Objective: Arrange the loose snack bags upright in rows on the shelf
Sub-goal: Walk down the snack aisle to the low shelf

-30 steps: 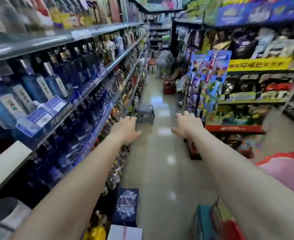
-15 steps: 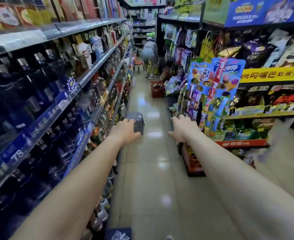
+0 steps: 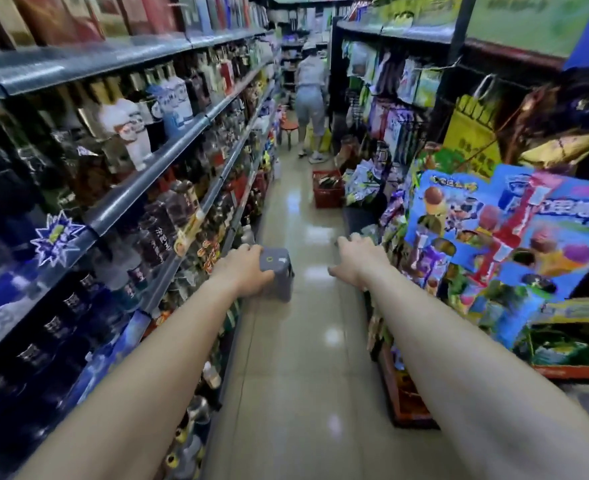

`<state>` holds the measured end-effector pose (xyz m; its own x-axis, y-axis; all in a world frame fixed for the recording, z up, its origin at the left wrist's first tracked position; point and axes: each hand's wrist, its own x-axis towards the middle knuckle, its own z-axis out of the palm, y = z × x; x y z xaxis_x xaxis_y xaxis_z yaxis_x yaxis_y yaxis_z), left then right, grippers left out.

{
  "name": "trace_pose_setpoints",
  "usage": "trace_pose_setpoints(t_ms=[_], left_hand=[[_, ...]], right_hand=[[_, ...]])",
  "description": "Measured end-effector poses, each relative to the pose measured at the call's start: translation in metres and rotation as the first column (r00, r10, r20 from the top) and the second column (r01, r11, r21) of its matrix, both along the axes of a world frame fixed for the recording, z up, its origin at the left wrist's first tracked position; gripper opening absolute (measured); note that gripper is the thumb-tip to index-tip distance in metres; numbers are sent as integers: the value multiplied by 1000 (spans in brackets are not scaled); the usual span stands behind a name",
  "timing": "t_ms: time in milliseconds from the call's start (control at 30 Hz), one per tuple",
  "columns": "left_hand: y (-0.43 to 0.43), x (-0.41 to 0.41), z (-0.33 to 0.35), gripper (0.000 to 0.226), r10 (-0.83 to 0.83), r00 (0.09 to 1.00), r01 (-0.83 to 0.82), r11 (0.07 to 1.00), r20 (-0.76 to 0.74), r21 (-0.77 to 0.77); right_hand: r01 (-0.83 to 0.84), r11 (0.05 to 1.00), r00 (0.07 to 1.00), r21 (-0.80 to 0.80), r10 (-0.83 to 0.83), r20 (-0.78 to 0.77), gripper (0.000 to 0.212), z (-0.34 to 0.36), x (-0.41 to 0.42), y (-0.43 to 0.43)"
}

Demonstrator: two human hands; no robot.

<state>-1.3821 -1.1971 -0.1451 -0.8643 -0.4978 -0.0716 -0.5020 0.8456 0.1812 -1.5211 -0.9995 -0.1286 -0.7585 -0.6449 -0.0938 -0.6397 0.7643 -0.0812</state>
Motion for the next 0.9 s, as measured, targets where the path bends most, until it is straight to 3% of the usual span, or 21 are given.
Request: trace_pose_setpoints(t_ms=[200, 600, 900], left_hand=[[-75, -109, -18, 67, -19, 1000, 18, 1000, 19, 8], [-266, -355, -21, 70, -162, 984, 162, 987, 73, 16], [-339, -548, -45, 73, -291, 951, 291, 957, 107, 10]], right_hand=[[2, 1000, 1000, 21, -2, 12, 68, -17, -111, -76], [157, 988, 986, 2, -157, 52, 65, -19, -334, -248], [292, 956, 953, -4, -291, 80, 65, -59, -494, -309]])
